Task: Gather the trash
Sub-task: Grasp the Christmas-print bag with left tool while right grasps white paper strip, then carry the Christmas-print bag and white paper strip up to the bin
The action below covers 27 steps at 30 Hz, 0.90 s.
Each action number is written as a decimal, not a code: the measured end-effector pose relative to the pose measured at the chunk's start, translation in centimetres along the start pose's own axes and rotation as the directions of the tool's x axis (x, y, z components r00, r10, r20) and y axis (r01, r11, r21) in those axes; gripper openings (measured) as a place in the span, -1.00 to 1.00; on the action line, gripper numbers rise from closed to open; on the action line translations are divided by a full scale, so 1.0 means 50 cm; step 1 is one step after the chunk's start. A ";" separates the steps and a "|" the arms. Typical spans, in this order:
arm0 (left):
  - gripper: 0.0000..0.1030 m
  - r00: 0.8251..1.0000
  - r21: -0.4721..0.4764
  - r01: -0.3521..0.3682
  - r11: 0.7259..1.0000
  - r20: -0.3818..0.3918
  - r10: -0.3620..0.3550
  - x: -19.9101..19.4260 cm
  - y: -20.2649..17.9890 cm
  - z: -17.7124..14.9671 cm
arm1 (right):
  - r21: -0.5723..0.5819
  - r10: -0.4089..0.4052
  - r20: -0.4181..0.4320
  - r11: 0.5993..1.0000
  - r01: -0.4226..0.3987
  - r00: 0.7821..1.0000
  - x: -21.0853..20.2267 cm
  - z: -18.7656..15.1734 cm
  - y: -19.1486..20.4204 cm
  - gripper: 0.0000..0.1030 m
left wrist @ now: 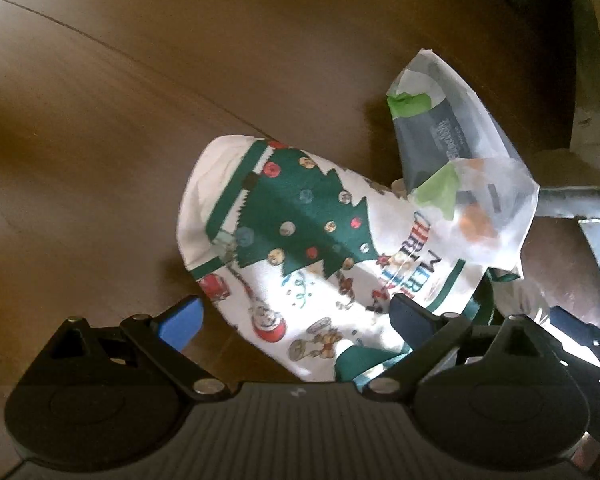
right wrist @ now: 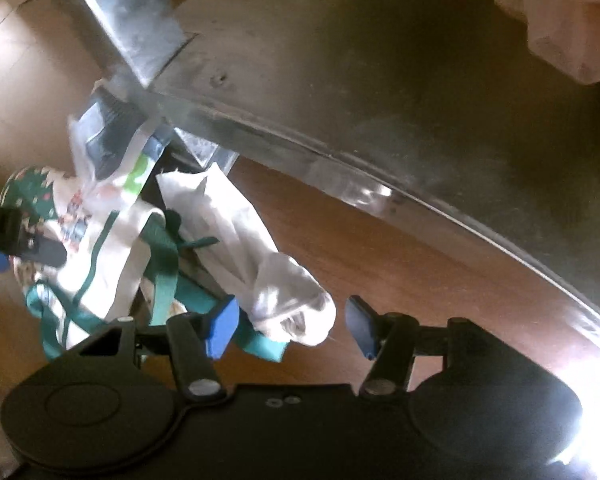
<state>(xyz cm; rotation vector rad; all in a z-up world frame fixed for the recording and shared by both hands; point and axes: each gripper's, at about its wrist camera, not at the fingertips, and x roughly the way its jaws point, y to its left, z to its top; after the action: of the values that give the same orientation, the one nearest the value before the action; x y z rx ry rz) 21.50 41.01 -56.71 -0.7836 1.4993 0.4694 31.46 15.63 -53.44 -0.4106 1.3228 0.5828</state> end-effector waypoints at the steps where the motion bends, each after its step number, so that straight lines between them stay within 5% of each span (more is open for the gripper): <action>1: 0.94 1.000 -0.007 0.007 1.000 -0.002 -0.007 0.004 0.000 0.001 | 0.012 0.006 -0.004 1.000 -0.006 1.000 0.007 0.004 0.000 0.15; 10: 0.59 1.000 -0.033 0.016 0.999 0.001 -0.016 0.022 -0.008 0.008 | 0.052 0.022 -0.042 0.998 -0.020 0.999 0.029 0.007 -0.012 0.03; 12: 0.26 1.000 -0.031 0.018 0.999 0.009 -0.018 0.014 -0.010 0.007 | 0.048 0.016 -0.056 0.999 -0.013 0.998 0.040 0.000 -0.011 -0.30; 18: -0.62 0.999 -0.009 -0.032 0.999 0.038 0.033 0.002 -0.012 -0.002 | 0.041 0.029 -0.068 0.999 -0.026 0.997 0.016 -0.005 -0.010 -0.46; 27: -0.88 0.997 -0.017 -0.024 1.000 0.077 0.026 -0.056 0.013 -0.052 | 0.001 0.029 -0.058 1.000 -0.029 0.998 -0.098 -0.022 -0.023 -0.54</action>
<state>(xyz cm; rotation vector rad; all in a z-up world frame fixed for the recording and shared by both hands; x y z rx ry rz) 19.06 40.14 -53.81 -0.7516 1.4363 0.5252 30.62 13.26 -48.95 -0.4114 1.3858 0.5983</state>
